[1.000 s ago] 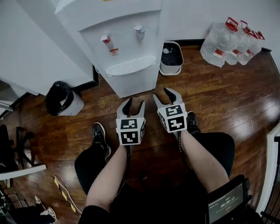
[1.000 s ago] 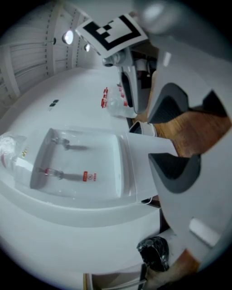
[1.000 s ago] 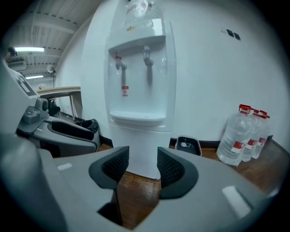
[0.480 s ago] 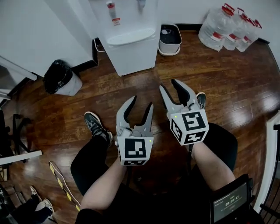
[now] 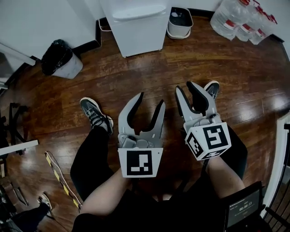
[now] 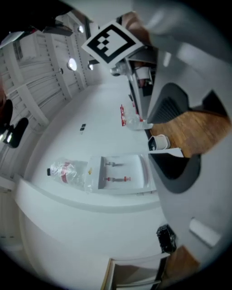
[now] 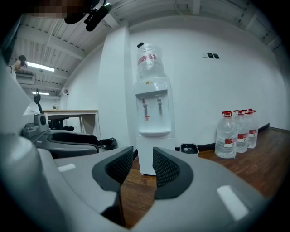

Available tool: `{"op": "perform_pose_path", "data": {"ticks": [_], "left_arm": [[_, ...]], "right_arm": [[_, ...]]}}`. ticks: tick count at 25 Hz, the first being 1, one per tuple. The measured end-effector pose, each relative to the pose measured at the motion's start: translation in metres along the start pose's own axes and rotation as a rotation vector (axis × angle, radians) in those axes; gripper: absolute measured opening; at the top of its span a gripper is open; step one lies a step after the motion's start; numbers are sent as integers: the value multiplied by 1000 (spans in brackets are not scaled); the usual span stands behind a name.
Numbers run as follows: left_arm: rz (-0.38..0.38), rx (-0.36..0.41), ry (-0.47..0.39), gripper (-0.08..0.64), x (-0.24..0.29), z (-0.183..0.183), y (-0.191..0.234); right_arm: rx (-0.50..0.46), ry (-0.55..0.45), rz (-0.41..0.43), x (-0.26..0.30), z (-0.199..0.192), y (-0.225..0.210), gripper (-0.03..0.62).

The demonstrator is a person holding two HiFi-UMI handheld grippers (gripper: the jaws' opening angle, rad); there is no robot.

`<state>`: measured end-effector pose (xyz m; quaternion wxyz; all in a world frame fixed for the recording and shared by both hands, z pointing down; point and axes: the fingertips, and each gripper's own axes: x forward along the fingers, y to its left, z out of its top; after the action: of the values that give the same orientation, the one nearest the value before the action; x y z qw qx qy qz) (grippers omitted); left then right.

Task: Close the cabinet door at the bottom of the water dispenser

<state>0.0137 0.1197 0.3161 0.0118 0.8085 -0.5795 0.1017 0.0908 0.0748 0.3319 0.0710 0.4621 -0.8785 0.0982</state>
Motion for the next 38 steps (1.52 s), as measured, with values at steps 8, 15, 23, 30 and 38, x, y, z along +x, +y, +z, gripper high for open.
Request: {"op": "perform_pose_path", "data": {"ticks": [8,15,23,30,38], "left_arm": [[-23,13,-84,224,-15,23,-34],[-9,-61,-70,224,-10,23,-22],[-5,-55,-64,224,-7,19,-23],[2,-61,-61,224,-5,19,-22],[-9,-66,-53,224,-5,17,-24]], "right_arm": [[-26,-71,22,-29,13,17,110],[-8,-80,30,-27,20,9,67],[-20,-82,58,-31,19,11,38],[-44,-100,103,-34,22,19,17],[-52,-109,126,-35,23,24,11]]}}
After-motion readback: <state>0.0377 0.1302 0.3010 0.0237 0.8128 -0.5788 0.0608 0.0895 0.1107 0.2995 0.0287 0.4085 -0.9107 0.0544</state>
